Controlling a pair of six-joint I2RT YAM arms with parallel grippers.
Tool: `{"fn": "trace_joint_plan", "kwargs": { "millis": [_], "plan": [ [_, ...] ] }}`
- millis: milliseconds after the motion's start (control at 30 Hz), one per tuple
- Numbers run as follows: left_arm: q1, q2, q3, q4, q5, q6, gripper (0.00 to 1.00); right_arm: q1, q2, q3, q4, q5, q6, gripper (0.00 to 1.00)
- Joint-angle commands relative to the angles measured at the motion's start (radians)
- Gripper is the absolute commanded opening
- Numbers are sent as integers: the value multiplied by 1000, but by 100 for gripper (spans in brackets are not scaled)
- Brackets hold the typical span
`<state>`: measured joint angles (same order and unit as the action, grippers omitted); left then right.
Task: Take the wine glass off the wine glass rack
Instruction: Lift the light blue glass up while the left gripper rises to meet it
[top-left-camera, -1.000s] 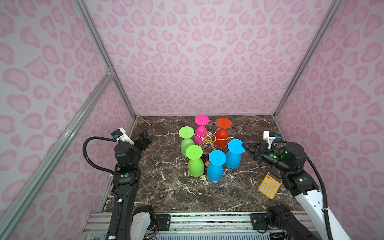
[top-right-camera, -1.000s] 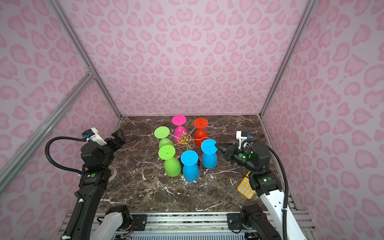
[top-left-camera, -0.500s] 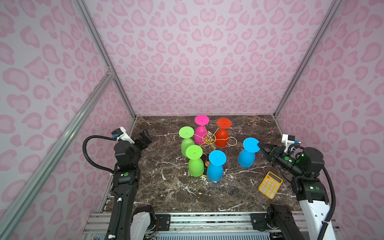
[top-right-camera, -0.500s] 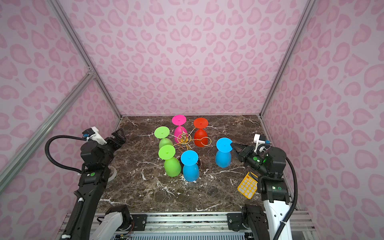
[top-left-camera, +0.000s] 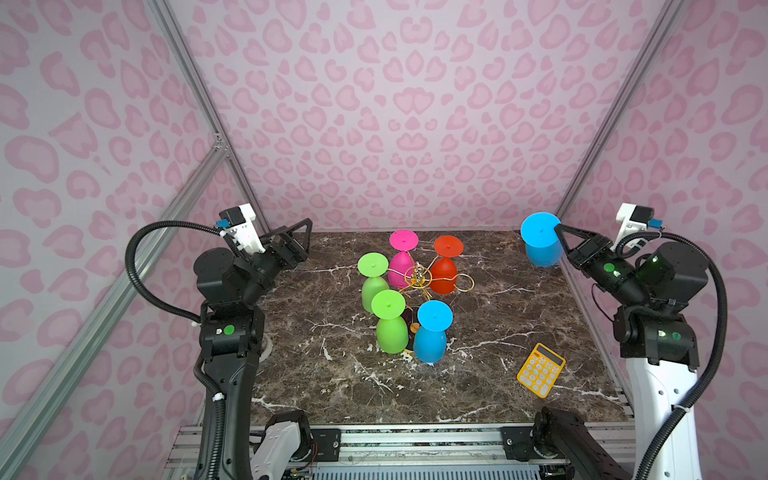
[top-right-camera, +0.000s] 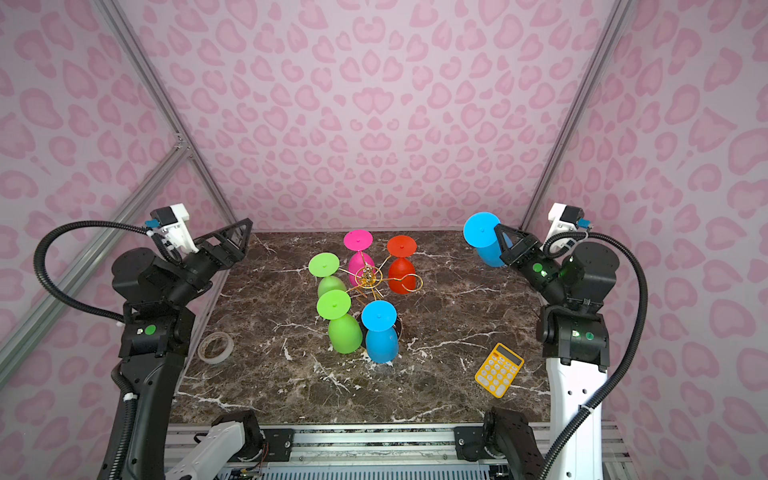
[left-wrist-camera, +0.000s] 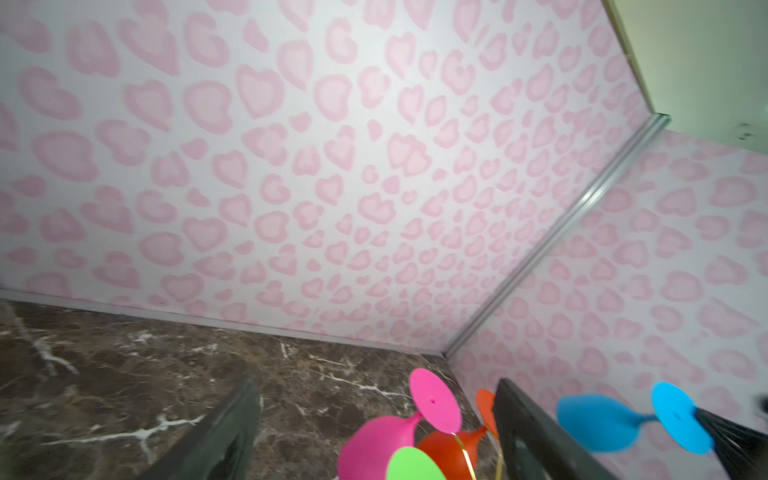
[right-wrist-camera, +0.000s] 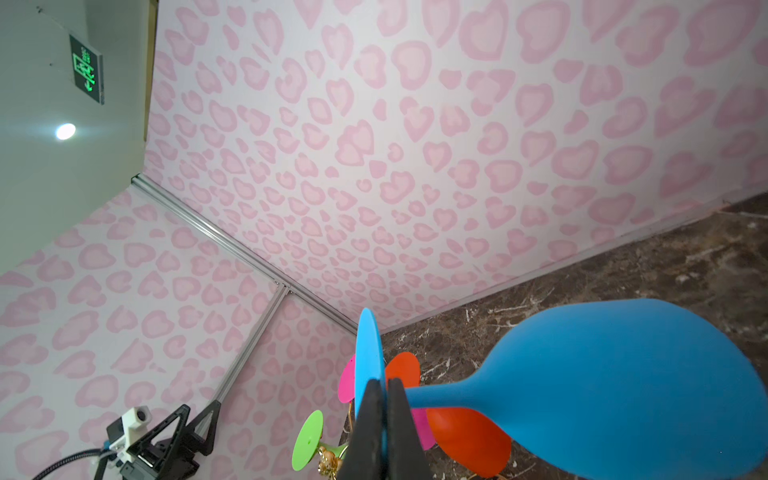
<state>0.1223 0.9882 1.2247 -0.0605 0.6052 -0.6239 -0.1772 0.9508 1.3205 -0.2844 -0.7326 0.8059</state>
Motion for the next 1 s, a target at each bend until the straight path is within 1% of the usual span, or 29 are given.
{"fn": "trace_joint_plan", "kwargs": {
  "millis": [0, 100, 233, 367, 467, 800, 967],
  "plan": [
    [-28, 59, 94, -25, 197, -82, 84, 82, 51, 68, 70, 40, -104, 0],
    [-87, 123, 187, -42, 246, -91, 81, 187, 126, 174, 51, 58, -175, 0],
    [-183, 204, 279, -41, 288, -102, 76, 326, 208, 334, -25, 132, -285, 0],
    [-267, 278, 365, -16, 358, -141, 74, 443, 282, 422, -37, 136, -314, 0],
    [-310, 311, 410, -10, 371, -142, 72, 526, 319, 461, -53, 162, -345, 0],
    [-420, 434, 496, 30, 406, -140, 67, 698, 409, 553, -109, 214, -406, 0],
    [-449, 477, 528, 45, 424, -143, 66, 746, 447, 580, -123, 214, -415, 0]
  ]
}}
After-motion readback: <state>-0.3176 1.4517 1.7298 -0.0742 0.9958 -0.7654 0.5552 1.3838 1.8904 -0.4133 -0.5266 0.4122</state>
